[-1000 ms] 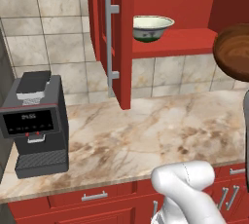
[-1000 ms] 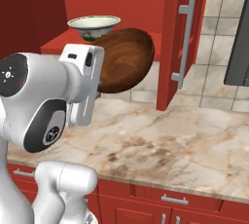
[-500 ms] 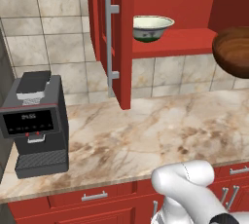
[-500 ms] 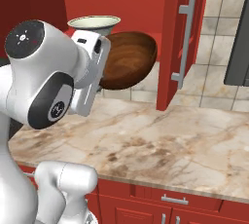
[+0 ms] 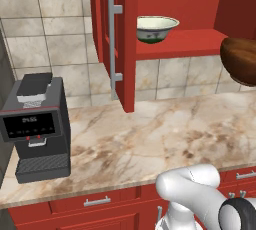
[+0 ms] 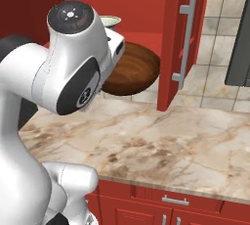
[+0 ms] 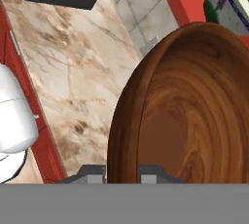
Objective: Open the cabinet. Pick the bowls from the counter and place them in the cabinet. Then close the cabinet.
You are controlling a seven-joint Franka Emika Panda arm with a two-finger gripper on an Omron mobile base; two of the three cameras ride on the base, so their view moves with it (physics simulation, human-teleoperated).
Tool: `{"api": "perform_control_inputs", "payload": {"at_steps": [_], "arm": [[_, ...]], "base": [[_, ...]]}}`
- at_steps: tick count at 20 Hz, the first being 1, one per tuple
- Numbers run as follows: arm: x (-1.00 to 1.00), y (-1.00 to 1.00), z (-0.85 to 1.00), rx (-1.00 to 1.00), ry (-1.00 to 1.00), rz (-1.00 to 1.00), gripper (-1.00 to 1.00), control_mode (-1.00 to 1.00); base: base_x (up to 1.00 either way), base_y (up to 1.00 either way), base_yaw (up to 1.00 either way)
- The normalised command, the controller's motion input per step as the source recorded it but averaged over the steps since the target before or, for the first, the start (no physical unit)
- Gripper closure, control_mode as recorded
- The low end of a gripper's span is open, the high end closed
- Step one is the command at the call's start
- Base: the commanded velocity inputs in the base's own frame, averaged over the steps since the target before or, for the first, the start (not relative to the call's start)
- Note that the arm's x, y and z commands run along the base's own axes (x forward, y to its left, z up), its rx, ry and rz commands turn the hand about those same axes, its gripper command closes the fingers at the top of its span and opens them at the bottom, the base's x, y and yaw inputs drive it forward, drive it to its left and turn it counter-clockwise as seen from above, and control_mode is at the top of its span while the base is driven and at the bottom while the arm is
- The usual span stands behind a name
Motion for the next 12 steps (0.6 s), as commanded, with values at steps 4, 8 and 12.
{"api": "perform_control_inputs", "payload": {"at_steps": [4,8,12], "arm": [[0.0,0.0,0.0,0.01,0.0,0.0,1.0,-1.0],[0.0,0.02,0.01,0.0,-0.08,0.0,1.0,-1.0],[0.03,0.13,0.01,-0.01,-0.15,0.03,1.0,-1.0]], "base": [[0.0,0.0,0.0],[0.0,0.0,0.0],[0.0,0.0,0.0]]}}
